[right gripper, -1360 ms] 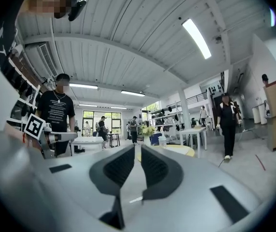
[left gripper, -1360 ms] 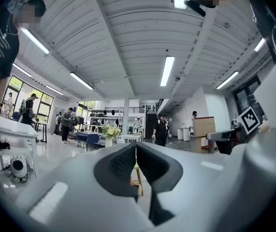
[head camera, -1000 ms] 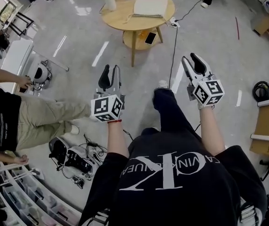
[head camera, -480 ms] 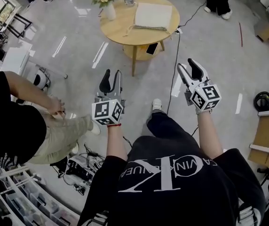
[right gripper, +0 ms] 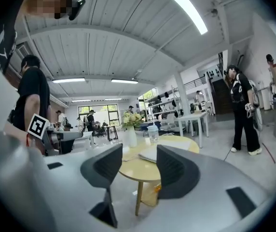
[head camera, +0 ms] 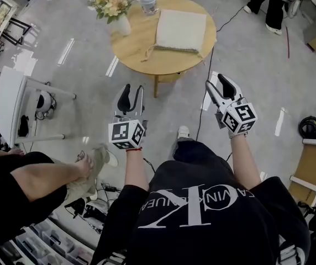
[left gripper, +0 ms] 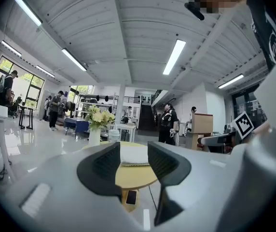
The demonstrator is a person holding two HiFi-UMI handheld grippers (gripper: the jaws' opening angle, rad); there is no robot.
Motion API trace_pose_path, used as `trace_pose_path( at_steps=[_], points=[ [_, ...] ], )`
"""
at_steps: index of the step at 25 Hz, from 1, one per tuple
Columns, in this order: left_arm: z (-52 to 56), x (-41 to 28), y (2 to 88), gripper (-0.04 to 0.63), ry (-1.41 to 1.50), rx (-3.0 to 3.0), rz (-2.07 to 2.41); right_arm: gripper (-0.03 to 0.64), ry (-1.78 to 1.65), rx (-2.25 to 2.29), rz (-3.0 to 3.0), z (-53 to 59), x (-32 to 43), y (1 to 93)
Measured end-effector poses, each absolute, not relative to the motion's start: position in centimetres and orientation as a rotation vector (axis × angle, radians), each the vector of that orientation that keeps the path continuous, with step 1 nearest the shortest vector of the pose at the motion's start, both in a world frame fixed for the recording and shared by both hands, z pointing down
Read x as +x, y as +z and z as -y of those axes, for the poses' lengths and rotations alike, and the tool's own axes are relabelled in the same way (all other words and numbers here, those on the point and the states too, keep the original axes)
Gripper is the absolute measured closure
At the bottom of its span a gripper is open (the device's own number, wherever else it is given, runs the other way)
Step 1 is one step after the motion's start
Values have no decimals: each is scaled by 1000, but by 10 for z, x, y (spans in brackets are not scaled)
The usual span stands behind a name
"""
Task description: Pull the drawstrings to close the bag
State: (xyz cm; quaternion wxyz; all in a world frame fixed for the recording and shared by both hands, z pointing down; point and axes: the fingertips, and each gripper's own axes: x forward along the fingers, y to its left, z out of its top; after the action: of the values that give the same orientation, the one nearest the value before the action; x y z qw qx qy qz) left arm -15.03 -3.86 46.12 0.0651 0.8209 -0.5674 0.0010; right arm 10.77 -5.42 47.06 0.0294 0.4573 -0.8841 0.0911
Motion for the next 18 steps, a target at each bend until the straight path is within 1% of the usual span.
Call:
trace_pose_path(
  at_steps=[8, 15, 18],
  points=[
    [118, -151, 467, 424, 40, 2456, 1722, 428, 335, 1361, 2712, 129, 107, 490],
    [148, -144, 489, 416, 116, 2445, 1683, 428, 389, 1333, 2688, 153, 105, 508],
    [156, -139, 496, 401, 161, 2452, 1665, 428, 410, 1323, 2672, 157, 107, 516]
  ],
)
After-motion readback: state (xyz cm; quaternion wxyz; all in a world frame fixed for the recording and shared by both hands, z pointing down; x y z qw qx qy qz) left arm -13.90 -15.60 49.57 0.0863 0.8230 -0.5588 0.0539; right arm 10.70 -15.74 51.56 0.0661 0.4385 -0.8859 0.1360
